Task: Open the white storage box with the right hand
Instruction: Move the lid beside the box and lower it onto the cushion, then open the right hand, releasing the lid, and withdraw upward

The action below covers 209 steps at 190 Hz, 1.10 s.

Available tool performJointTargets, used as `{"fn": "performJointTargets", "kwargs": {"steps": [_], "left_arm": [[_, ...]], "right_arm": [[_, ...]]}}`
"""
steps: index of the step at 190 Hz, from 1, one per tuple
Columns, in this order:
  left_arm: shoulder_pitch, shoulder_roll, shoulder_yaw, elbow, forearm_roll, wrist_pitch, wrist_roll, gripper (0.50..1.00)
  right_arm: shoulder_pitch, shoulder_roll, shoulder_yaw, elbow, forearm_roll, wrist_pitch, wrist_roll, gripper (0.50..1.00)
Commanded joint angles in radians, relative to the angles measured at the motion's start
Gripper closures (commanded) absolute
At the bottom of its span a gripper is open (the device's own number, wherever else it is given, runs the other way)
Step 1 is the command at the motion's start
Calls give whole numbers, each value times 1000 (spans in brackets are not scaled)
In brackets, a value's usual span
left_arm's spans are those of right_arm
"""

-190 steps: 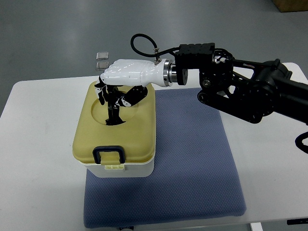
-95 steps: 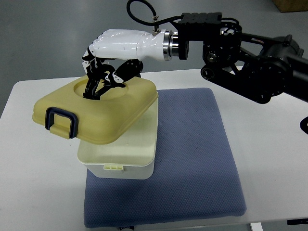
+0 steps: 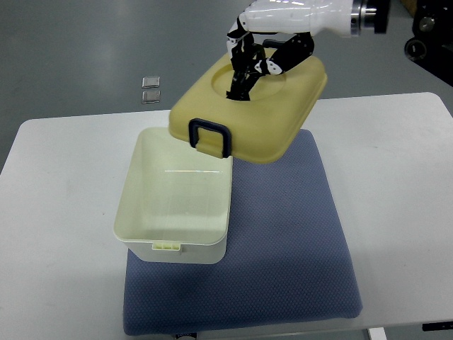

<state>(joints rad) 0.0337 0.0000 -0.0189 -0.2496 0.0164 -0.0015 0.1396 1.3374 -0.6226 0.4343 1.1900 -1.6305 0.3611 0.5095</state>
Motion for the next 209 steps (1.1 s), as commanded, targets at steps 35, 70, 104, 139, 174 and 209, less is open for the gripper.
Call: {"fn": "performJointTargets", "kwargs": {"steps": [35, 70, 104, 139, 174, 209], "left_arm": [[0, 0, 4, -5, 1, 0, 0, 500], [0, 0, 4, -7, 1, 0, 2, 500], [0, 0, 4, -7, 1, 0, 2, 500], [0, 0, 4, -2, 1, 0, 2, 500], [0, 0, 4, 3, 1, 0, 0, 500], [0, 0, -1, 4, 1, 0, 2, 500]], "right_arm": [[-44, -193, -101, 0, -9, 6, 41, 1000], [-98, -246, -227, -9, -15, -70, 41, 1000], [-149, -232, -328, -13, -23, -212, 41, 1000], [-187, -170, -339, -13, -25, -271, 34, 1000], [-224, -74, -341, -13, -31, -317, 27, 1000], [-259, 11, -341, -13, -35, -350, 14, 1000]]}}
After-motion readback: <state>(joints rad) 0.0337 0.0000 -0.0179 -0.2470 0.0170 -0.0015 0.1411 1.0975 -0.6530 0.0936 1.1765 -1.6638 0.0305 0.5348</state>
